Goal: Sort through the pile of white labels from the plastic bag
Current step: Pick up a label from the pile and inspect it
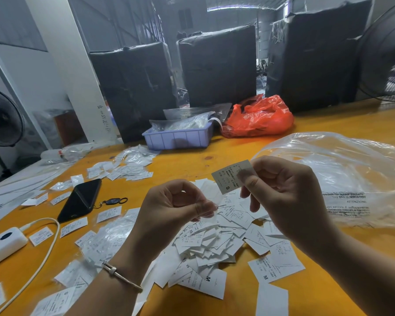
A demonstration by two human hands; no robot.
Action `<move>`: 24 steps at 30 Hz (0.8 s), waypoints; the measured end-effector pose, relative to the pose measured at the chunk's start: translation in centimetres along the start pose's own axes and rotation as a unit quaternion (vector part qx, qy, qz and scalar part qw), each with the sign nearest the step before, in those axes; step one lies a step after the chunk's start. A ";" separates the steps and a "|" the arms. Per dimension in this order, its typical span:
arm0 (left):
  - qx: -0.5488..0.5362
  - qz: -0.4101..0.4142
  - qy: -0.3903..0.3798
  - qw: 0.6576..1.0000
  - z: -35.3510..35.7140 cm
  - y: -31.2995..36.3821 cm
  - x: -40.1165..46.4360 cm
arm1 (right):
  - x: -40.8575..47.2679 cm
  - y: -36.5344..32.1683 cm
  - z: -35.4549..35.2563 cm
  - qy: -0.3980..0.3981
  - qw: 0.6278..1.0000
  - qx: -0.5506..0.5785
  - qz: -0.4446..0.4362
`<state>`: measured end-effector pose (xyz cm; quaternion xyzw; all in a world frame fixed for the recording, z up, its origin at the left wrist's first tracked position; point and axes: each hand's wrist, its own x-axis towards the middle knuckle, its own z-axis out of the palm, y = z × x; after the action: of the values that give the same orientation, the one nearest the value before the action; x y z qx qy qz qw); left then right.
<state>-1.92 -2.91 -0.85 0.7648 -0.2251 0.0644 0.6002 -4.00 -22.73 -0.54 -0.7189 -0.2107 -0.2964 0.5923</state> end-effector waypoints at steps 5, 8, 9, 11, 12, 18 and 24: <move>0.003 0.003 0.003 1.000 0.1 0.0 0.0 | 0.1 0.1 0.0 0.015 1.000 -0.011 0.001; 0.002 0.005 0.006 1.000 0.1 0.0 -0.1 | 0.1 0.1 0.0 0.015 1.000 0.001 0.006; 0.002 0.006 0.008 1.000 0.1 0.0 0.0 | 0.1 0.1 0.0 0.016 1.000 0.005 0.008; 0.001 0.008 0.015 1.000 0.1 0.0 0.0 | 0.1 0.1 0.0 0.023 1.000 0.016 0.013; -0.002 0.009 0.020 1.000 0.2 0.0 0.0 | 0.1 0.1 -0.1 0.026 0.999 0.024 0.014; -0.003 0.014 0.033 0.999 0.3 0.2 0.0 | -0.1 -0.2 0.1 0.010 0.999 0.034 0.001; 0.001 0.011 0.026 1.000 0.2 0.1 -0.1 | -0.2 -0.3 0.1 0.001 1.000 0.029 -0.001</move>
<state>-2.05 -3.14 -0.88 0.7609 -0.2175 0.0908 0.6046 -4.31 -22.57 -0.47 -0.7009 -0.2198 -0.2912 0.6129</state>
